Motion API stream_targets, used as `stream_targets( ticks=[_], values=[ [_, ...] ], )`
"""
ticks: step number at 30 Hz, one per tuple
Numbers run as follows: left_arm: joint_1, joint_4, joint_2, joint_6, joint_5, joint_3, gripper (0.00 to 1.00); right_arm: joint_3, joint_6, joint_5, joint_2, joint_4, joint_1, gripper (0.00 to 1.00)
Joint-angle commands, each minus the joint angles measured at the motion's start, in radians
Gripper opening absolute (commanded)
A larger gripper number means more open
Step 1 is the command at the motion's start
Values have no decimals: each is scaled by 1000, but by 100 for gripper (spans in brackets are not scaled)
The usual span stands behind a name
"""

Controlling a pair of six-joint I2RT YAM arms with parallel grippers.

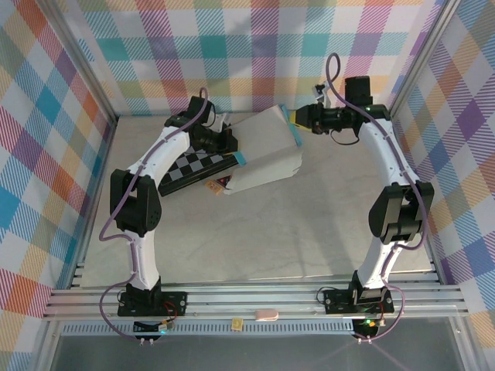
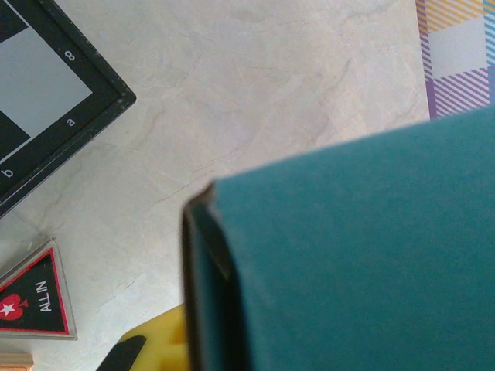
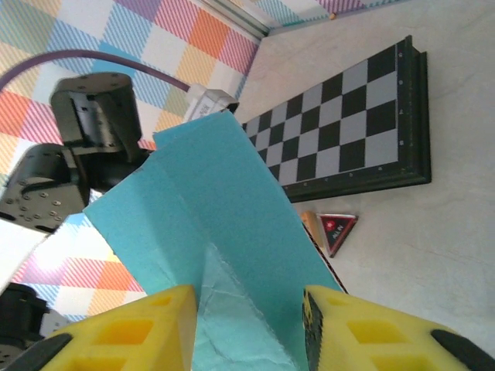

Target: Fold the paper box

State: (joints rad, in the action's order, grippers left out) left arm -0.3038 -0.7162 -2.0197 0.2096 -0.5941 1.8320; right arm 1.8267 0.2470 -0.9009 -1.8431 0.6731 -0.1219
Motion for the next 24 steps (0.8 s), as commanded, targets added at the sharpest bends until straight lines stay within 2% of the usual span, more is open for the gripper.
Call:
stream_targets(
  ticks=[1,15,20,24],
  values=[
    [12,-27,21,-20,-33,41,0,14,-84,85,27,56,-24,41],
    [-4,-76,36,-77,-20,58,0,47,-230,514,-22,102,-171,44],
    [-11,-107,37,-105,-12,61,0,27,-244,620,-49,83,-204,43],
    [-13,-127,43,-125,-1,55,0,-25,-245,681,-31,40,-215,47]
  ],
)
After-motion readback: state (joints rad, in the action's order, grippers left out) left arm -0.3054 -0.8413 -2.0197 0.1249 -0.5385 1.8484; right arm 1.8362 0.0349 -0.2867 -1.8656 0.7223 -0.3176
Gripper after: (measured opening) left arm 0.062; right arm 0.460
